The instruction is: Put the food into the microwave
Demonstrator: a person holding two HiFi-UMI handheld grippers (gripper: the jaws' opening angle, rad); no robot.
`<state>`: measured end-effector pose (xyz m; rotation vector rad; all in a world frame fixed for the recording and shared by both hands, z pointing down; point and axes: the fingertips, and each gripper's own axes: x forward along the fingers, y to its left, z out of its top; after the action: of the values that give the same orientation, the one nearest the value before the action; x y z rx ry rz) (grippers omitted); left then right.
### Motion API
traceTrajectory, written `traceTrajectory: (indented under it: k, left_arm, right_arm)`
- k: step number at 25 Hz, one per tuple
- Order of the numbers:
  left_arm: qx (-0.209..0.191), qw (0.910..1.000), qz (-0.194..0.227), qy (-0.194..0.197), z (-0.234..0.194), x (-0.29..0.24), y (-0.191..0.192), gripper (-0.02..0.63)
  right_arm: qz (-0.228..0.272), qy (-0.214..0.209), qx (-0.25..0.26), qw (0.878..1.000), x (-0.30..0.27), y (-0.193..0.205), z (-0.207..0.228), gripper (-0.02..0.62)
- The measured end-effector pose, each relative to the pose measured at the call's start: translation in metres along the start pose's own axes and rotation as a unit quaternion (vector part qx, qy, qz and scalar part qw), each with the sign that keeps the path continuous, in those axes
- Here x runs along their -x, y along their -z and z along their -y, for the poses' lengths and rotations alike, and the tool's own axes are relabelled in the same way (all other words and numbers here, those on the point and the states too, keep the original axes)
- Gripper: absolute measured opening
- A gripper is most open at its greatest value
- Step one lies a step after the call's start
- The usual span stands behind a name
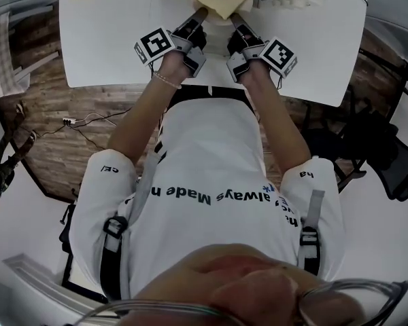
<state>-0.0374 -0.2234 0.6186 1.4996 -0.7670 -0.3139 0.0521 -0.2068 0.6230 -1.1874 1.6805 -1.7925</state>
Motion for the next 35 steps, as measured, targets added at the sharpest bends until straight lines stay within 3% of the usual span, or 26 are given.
traceTrajectory:
  k: [7, 19, 35]
  left_arm:
    - [0.007, 0.9999, 0.008, -0.005, -0.003, -0.001, 0.000, 0.018]
    - [0.012, 0.9995, 0.026, -0.016, -0.023, -0.037, -0.039, 0.023]
    - [0.043, 0.9976, 0.054, -0.005, -0.012, -0.056, -0.048, 0.020]
  right_arm:
    - [0.008, 0.002, -0.019, 1.000, -0.001, 0.000, 0.002, 0.025]
    - [0.034, 0.012, -0.059, 0.998, -0.056, -0.036, 0.017, 0.020]
    - [0.042, -0.014, -0.061, 0.997, -0.063, -0.043, 0.006, 0.025]
